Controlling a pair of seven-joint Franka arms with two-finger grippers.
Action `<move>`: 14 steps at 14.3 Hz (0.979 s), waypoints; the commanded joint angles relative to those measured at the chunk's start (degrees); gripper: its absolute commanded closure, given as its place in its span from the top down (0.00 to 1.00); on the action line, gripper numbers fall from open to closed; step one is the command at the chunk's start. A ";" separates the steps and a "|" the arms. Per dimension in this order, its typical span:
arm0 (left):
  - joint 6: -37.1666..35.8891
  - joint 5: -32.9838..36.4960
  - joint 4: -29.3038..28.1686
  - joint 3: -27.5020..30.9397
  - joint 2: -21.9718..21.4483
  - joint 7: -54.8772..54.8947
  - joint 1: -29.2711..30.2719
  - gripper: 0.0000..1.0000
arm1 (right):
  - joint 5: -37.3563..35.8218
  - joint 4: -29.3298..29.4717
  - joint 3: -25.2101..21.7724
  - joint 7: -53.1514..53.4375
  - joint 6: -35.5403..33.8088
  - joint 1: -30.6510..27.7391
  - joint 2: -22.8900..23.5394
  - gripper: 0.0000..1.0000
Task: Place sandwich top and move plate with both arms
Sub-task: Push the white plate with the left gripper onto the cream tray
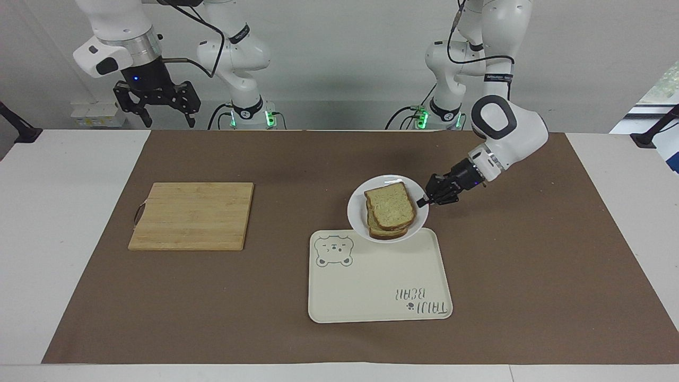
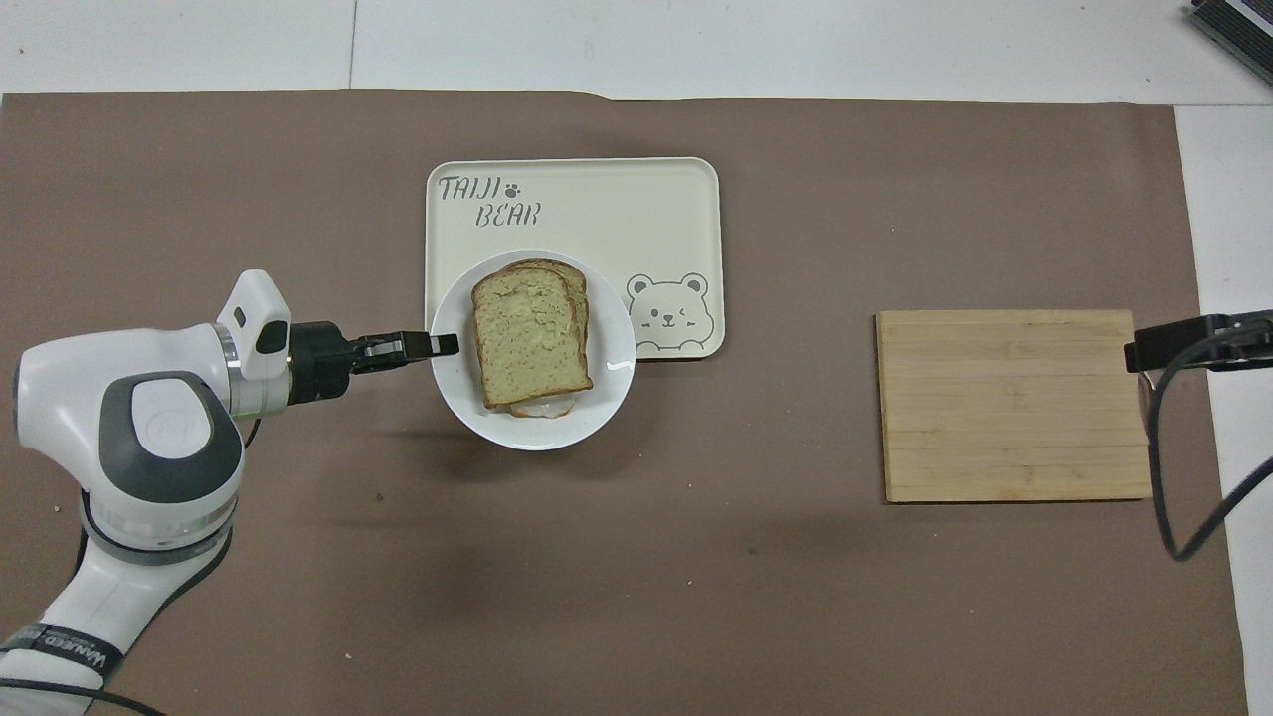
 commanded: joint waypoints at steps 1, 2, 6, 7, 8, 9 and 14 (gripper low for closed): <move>-2.07 4.10 10.61 -0.66 6.80 -6.05 2.20 0.00 | -0.72 0.35 0.55 -1.80 -0.96 -0.96 -0.20 1.00; -1.89 4.28 13.78 -0.66 8.47 -7.46 2.29 0.00 | -0.72 0.35 0.55 -1.80 -0.96 -1.04 -0.20 1.00; -0.75 4.37 24.41 -1.01 16.90 -12.29 2.20 0.00 | -0.72 0.35 0.55 -1.80 -0.96 -1.05 -0.20 1.00; -0.57 4.46 26.88 -1.01 18.75 -12.83 2.11 0.00 | -0.72 0.35 0.55 -1.80 -0.87 -0.96 -0.20 1.00; -0.40 4.63 27.69 -1.10 20.16 -12.74 2.11 0.00 | -0.72 0.35 0.55 -1.80 -0.87 -0.96 -0.20 1.00; 0.39 4.72 27.70 -1.54 20.87 -12.66 1.76 0.00 | -0.72 0.35 0.55 -1.80 -0.87 -0.96 -0.20 1.00; 6.81 4.02 26.65 -2.07 24.57 -10.38 -2.37 0.00 | -0.72 0.26 0.46 -1.80 -0.96 -1.05 -0.28 1.00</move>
